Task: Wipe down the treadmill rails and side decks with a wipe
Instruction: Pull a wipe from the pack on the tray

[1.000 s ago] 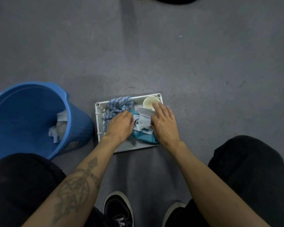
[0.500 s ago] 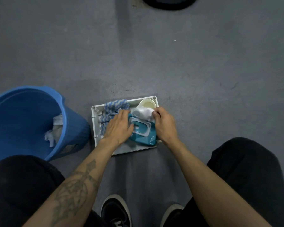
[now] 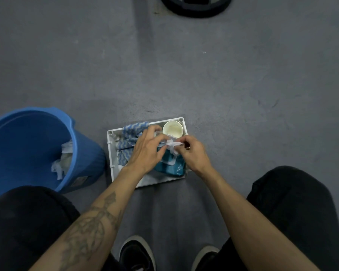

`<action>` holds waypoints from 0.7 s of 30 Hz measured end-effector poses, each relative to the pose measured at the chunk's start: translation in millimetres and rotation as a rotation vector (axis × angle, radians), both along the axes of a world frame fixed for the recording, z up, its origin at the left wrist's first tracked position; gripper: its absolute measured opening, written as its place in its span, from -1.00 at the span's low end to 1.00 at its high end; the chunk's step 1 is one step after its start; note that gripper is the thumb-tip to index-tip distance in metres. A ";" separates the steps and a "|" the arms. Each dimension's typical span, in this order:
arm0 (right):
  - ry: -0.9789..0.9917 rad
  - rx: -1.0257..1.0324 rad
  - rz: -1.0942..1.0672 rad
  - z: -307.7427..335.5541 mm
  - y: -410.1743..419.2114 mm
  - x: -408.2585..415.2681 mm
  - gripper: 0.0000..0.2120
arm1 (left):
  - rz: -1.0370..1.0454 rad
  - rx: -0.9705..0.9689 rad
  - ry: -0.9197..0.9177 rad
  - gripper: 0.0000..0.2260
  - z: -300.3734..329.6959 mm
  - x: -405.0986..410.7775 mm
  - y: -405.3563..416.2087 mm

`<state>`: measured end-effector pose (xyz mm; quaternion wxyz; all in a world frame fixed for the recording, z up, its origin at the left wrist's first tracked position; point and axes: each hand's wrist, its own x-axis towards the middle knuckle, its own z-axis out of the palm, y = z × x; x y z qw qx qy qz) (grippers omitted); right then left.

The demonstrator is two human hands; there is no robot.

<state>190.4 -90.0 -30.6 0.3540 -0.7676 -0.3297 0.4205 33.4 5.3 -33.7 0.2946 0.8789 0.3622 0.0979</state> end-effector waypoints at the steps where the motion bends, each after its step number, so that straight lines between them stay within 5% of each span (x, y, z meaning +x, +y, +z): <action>1: 0.029 0.002 -0.021 -0.2 0.4 0.5 -0.91 | 0.010 -0.002 -0.009 -0.84 -0.9 0.3 0.4; 13: -0.054 -0.146 -0.215 -10.9 -1.1 14.7 -0.81 | 0.091 -0.118 -0.105 -0.82 2.1 -3.5 3.8; 21: 0.139 -0.151 -0.376 -4.8 1.3 15.0 -0.80 | 0.229 -0.331 -0.076 -0.87 9.0 1.0 -0.5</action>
